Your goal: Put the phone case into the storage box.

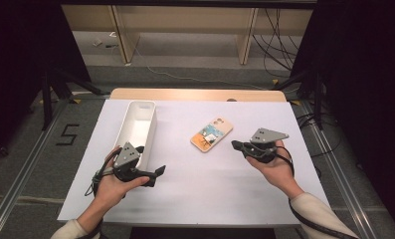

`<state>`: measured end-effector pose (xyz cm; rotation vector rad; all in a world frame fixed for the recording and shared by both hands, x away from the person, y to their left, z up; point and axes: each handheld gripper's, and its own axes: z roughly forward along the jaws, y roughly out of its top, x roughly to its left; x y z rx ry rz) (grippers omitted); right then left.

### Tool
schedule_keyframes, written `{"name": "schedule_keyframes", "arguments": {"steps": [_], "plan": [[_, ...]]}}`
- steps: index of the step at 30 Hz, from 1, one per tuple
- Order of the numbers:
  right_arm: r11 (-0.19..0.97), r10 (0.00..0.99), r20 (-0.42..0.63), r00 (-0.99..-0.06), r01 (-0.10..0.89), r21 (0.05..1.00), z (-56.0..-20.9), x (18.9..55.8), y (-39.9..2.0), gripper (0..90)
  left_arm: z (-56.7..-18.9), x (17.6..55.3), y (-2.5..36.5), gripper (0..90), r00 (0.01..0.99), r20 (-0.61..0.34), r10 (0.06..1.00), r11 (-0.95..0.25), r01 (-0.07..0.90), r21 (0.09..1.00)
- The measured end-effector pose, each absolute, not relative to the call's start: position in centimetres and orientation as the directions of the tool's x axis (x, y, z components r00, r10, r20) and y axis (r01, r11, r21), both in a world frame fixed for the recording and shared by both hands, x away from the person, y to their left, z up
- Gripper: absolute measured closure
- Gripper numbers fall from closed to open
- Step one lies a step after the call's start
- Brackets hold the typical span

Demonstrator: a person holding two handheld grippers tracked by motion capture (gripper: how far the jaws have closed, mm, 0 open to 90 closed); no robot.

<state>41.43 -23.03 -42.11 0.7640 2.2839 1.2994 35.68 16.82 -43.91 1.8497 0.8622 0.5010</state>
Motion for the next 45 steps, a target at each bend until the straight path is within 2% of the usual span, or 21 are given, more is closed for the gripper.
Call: {"name": "schedule_keyframes", "arguments": {"steps": [19,45], "plan": [[0.482,0.624,-0.045,-0.780,0.340,0.808,-44.7,48.4,-15.0,90.0,-43.9,35.6,16.8,0.4,0.666,-0.045,0.745,-0.249,0.340,0.907],[0.520,0.650,-0.036,-0.759,0.409,0.750,-46.5,52.3,-11.2,90.0,-43.9,35.6,16.8,0.4,0.670,-0.045,0.741,-0.251,0.339,0.907]]}}
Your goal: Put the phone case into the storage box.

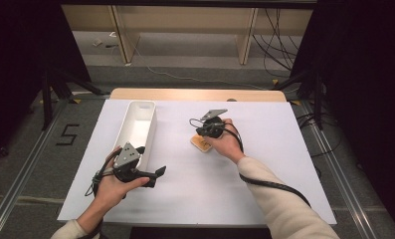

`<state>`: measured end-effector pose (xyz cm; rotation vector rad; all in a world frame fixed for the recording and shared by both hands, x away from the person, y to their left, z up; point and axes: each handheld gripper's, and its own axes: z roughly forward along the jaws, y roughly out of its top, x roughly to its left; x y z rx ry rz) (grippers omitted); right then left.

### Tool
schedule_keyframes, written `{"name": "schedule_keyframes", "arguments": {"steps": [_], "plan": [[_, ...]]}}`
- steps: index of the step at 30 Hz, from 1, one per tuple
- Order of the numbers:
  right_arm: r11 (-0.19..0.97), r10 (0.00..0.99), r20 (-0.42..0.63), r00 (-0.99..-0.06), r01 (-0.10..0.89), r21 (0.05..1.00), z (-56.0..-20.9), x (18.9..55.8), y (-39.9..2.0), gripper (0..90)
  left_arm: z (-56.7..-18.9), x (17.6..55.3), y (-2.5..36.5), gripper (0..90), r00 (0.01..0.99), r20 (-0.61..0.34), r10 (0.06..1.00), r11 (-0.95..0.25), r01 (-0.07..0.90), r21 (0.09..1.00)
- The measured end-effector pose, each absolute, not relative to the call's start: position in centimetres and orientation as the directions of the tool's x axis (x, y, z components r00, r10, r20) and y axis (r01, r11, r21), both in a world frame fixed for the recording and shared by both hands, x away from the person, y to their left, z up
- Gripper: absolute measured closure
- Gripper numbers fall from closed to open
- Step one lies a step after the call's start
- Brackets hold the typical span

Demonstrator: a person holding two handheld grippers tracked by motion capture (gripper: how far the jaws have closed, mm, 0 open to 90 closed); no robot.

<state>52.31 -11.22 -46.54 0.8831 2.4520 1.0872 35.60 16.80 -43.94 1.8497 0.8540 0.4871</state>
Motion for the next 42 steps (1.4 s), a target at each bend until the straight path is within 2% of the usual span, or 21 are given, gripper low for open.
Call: {"name": "schedule_keyframes", "arguments": {"steps": [42], "plan": [[0.564,0.672,-0.039,-0.740,0.476,0.675,-48.1,54.7,-8.7,90.0,-44.0,35.6,16.7,0.3,0.676,-0.041,0.736,-0.260,0.338,0.905]]}}
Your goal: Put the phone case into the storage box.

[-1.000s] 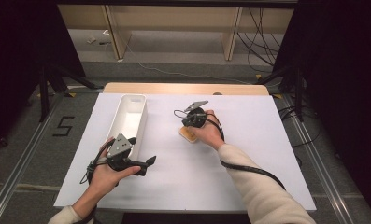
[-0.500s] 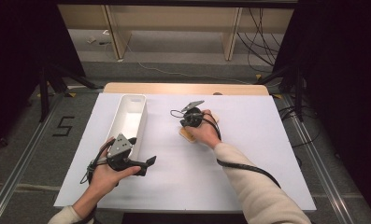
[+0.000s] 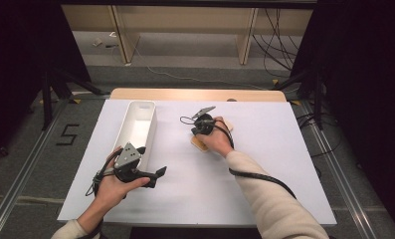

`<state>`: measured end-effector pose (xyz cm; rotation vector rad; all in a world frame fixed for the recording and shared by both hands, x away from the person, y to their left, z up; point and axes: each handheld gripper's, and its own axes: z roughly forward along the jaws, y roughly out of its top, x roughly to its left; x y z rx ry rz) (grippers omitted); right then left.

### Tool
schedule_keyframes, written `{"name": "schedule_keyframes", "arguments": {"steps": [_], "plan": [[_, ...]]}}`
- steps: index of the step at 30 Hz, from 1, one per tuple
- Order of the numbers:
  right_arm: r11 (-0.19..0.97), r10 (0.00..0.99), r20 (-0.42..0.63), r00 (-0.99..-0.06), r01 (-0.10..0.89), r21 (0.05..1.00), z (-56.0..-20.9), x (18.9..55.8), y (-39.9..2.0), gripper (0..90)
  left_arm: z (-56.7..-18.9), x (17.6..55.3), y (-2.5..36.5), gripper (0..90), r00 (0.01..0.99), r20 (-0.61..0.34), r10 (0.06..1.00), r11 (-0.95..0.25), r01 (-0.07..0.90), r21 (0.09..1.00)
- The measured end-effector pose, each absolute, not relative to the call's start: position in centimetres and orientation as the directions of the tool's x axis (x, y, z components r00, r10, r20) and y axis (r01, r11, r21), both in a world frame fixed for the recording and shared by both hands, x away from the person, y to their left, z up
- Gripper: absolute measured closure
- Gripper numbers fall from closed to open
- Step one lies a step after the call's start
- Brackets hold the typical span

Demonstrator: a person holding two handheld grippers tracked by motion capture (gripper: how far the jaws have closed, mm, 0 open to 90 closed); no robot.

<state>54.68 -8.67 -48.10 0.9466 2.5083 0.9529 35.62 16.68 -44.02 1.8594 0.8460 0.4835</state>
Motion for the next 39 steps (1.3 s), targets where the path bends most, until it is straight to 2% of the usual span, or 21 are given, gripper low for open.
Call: {"name": "schedule_keyframes", "arguments": {"steps": [39], "plan": [[0.630,0.635,-0.047,-0.771,0.482,0.609,-47.65,54.14,-9.22,90.0,-44.04,35.63,16.67,0.4,0.676,-0.038,0.736,-0.263,0.338,0.904]]}}
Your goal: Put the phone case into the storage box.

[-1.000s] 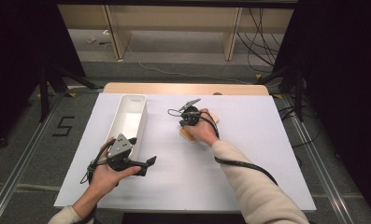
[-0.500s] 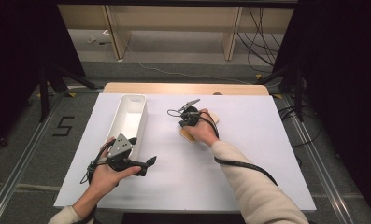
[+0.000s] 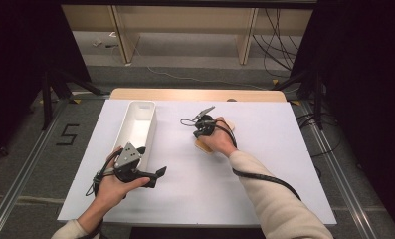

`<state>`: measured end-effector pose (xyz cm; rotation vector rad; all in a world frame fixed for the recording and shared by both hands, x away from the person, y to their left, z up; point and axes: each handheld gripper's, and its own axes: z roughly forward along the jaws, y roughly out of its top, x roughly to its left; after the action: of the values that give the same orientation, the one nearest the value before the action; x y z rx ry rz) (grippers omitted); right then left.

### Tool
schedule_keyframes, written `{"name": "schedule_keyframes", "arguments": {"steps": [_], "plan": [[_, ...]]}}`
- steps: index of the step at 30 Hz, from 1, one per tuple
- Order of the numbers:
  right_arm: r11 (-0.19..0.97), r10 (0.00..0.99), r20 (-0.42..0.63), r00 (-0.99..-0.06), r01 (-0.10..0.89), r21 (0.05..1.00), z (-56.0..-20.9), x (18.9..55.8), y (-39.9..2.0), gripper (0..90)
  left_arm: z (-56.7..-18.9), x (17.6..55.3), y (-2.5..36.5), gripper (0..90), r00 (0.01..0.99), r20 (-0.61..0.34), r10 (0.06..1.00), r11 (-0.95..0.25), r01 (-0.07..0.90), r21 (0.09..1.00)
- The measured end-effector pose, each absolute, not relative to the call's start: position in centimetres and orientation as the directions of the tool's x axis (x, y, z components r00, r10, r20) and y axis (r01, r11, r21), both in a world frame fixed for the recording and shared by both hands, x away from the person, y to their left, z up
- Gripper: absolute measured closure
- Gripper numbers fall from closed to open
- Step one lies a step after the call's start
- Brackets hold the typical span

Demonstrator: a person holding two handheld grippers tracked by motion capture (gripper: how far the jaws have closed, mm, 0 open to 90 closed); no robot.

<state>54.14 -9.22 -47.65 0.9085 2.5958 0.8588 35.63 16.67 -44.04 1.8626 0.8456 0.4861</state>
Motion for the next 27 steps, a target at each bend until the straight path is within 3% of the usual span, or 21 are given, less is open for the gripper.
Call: {"name": "schedule_keyframes", "arguments": {"steps": [27], "plan": [[0.682,0.608,-0.031,-0.794,0.501,0.532,-47.2,50.7,-13.2,90.0,-44.1,35.6,16.6,0.4,0.675,-0.036,0.736,-0.266,0.338,0.903]]}}
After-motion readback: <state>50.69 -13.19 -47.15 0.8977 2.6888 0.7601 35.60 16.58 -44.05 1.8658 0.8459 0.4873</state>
